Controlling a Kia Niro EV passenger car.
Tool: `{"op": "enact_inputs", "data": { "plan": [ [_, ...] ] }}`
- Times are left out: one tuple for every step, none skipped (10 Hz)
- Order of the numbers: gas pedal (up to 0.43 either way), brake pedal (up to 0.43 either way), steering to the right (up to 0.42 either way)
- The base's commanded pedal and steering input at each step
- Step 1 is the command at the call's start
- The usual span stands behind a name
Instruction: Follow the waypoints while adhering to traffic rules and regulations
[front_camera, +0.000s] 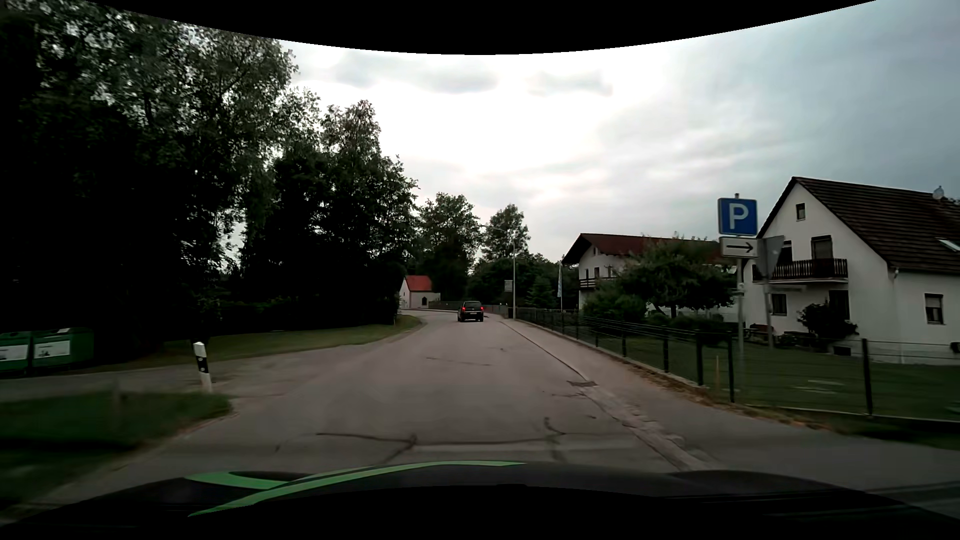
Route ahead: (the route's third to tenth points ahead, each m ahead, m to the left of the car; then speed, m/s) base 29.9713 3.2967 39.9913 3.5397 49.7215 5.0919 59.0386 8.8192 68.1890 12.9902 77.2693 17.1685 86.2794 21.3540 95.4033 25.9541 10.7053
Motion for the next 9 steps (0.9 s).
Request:
{"op": "enact_inputs", "data": {
  "plan": [
    [0.157,0.000,0.004],
    [0.138,0.000,0.004],
    [0.138,0.000,0.004],
    [0.138,0.000,0.004],
    [0.130,0.000,0.004],
    [0.118,0.000,0.003],
    [0.098,0.000,0.004],
    [0.098,0.000,0.003],
    [0.079,0.000,0.003]
  ]
}}
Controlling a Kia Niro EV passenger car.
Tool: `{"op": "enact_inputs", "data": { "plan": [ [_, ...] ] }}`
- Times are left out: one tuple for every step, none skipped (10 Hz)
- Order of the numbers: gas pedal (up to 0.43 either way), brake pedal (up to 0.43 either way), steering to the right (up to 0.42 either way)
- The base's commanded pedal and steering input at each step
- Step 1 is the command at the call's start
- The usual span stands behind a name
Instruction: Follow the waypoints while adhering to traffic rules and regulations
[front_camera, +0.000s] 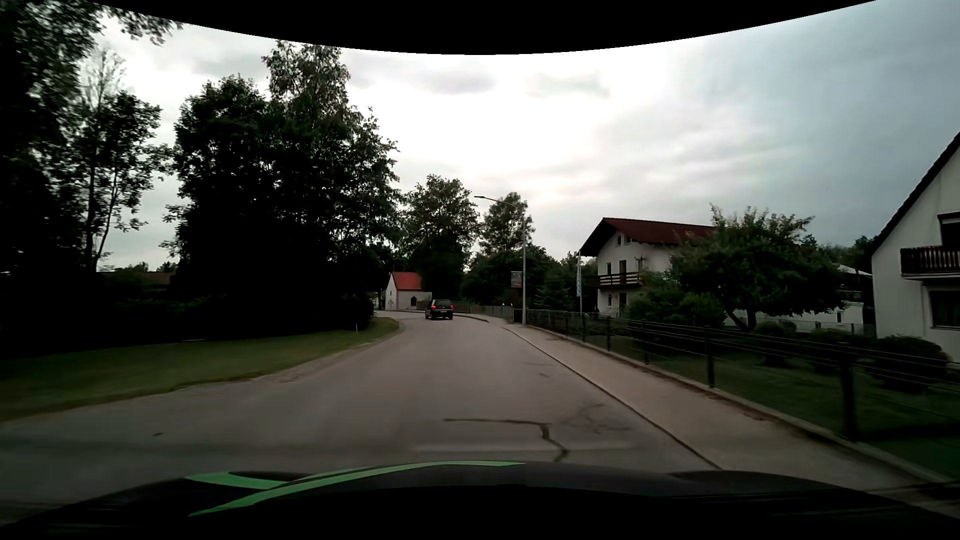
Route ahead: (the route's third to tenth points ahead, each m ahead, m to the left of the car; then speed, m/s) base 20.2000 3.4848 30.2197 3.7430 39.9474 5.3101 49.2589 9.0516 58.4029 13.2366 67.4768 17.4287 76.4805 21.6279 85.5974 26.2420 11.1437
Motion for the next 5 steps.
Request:
{"op": "enact_inputs", "data": {
  "plan": [
    [0.079,0.000,0.003],
    [0.079,0.000,0.003],
    [0.067,0.000,0.001],
    [0.047,0.000,-0.001],
    [0.047,0.000,-0.003]
  ]
}}
